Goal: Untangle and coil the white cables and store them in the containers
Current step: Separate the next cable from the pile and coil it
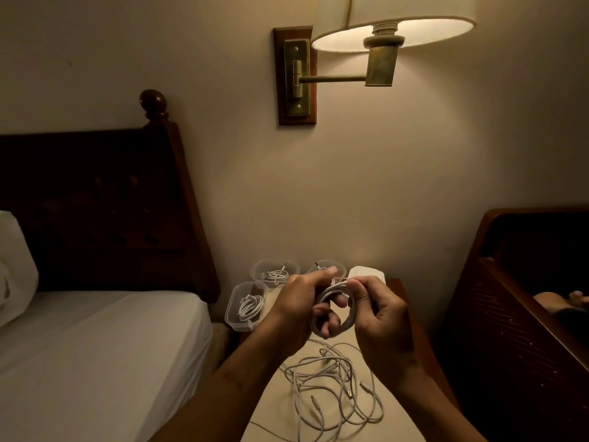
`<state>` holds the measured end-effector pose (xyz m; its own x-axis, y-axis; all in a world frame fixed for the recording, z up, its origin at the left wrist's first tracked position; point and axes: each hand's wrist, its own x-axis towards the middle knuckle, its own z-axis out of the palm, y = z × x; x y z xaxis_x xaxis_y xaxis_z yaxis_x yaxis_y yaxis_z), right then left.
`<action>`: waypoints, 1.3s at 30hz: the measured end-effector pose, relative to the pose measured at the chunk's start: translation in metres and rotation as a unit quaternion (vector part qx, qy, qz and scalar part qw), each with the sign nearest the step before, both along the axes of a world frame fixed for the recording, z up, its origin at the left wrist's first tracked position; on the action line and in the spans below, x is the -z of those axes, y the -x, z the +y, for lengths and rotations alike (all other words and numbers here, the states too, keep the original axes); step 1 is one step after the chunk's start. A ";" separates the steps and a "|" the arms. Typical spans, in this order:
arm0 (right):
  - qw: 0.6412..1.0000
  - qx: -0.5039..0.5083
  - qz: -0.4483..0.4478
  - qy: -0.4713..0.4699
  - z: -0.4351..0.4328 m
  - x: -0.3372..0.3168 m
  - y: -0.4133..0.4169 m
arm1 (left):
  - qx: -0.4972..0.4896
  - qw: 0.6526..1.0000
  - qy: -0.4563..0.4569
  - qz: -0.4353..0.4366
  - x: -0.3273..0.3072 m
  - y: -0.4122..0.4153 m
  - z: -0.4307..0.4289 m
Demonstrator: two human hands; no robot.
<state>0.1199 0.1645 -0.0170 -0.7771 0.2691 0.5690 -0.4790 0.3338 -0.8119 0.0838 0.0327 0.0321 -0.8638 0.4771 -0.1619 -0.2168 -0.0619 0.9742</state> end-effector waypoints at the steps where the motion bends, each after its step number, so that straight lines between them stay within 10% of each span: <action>1: 1.000 0.000 -0.015 0.017 0.000 0.000 0.001 | 0.004 1.000 -0.024 -0.010 0.003 0.000 -0.002; 16: 0.983 0.003 -0.078 0.169 -0.003 -0.005 0.004 | -0.032 0.998 -0.029 0.055 0.012 -0.002 -0.007; 20: 0.991 -0.018 -0.035 -0.131 0.029 -0.006 0.004 | -0.016 0.994 0.026 0.104 0.009 0.005 -0.016; 23: 0.894 0.098 0.062 -0.433 0.055 -0.011 0.012 | 0.020 0.989 0.055 0.133 0.011 0.007 -0.022; 26: 0.868 0.099 0.061 -0.482 0.058 -0.023 0.019 | 0.057 0.985 0.070 0.150 0.010 0.001 -0.019; 31: 0.981 -0.101 -0.123 -0.110 0.048 -0.033 0.023 | 0.051 0.977 0.058 0.197 0.002 -0.005 -0.013; 34: 0.946 -0.206 -0.212 0.132 0.040 -0.039 0.019 | 0.037 0.966 0.087 0.242 0.001 -0.004 -0.014; 39: 0.914 -0.231 -0.241 0.231 0.035 -0.041 0.018 | 0.018 0.955 0.127 0.268 0.006 -0.001 -0.017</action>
